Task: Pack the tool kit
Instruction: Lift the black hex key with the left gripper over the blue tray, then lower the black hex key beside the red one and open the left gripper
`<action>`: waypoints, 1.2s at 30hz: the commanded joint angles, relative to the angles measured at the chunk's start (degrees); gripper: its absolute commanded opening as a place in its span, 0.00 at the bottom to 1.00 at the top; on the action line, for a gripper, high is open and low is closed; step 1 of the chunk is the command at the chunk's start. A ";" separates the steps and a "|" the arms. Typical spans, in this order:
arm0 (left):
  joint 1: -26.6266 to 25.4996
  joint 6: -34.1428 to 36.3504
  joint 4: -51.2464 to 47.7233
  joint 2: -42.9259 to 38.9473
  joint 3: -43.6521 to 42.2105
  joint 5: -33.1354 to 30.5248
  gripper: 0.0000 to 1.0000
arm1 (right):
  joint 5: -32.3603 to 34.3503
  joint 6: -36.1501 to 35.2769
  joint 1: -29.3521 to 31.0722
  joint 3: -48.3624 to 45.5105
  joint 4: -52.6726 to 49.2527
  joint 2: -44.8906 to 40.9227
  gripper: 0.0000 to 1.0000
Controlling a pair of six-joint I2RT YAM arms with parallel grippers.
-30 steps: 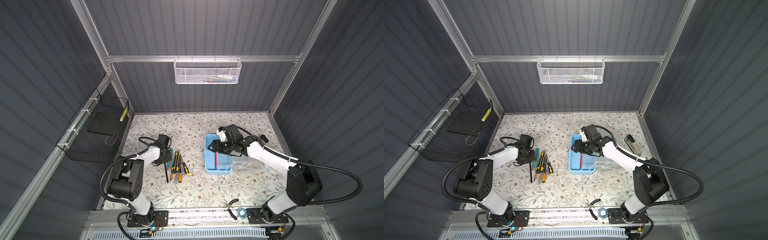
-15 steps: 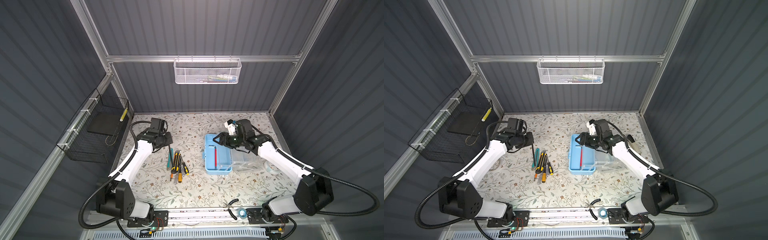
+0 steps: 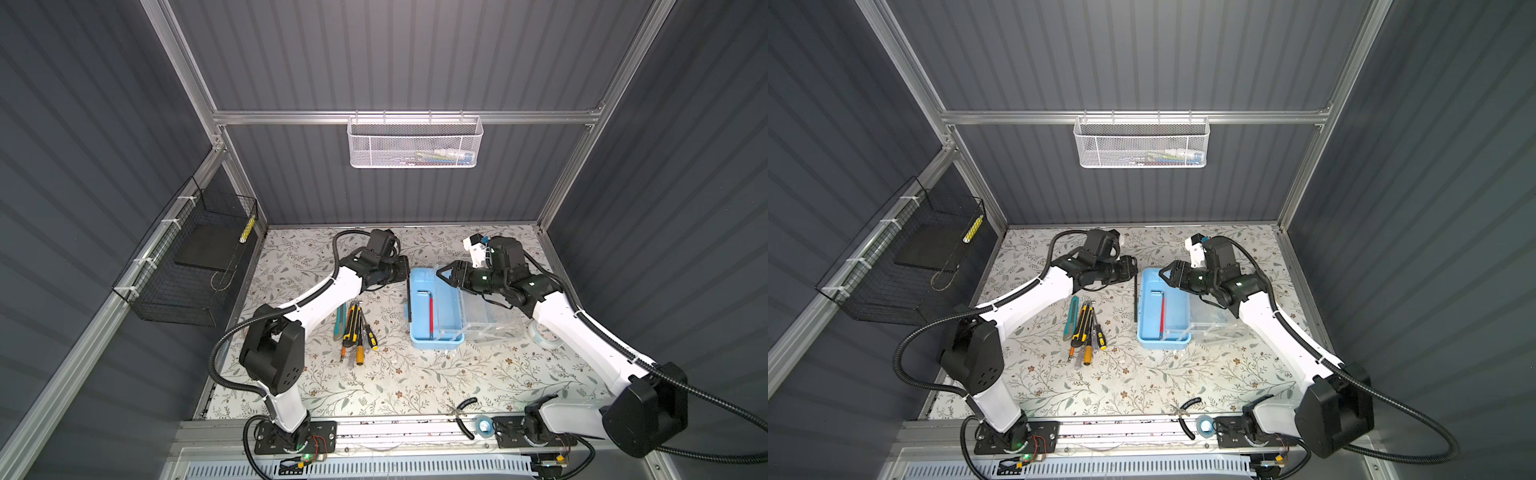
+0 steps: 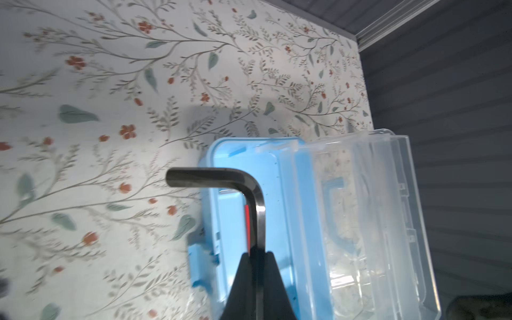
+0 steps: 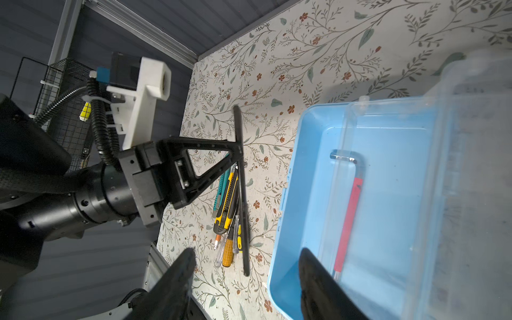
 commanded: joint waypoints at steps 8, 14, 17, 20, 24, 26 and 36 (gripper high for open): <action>-4.64 -3.87 4.80 6.73 3.42 1.89 0.00 | 1.06 -0.04 -0.49 -3.34 0.06 -2.31 0.61; -4.69 -4.74 4.53 7.96 1.13 1.47 0.00 | 1.36 -0.06 -0.64 -4.18 0.47 -1.92 0.61; -4.84 -4.51 3.89 9.00 0.78 1.34 0.00 | 1.35 -0.13 -0.75 -4.33 0.74 -1.61 0.61; -4.84 -4.18 2.92 9.80 0.84 0.78 0.00 | 1.43 -0.06 -0.70 -4.51 0.83 -1.22 0.61; -4.80 -3.71 2.52 11.30 1.91 1.73 0.17 | 1.41 -0.06 -0.76 -4.42 0.89 -0.67 0.62; -4.83 -3.09 1.50 12.21 3.08 1.89 0.28 | 1.39 -0.06 -0.69 -4.28 0.88 -0.57 0.63; -4.76 0.49 -1.88 8.64 3.76 -3.99 0.43 | 1.49 -0.40 -0.95 -3.60 0.64 -1.18 0.63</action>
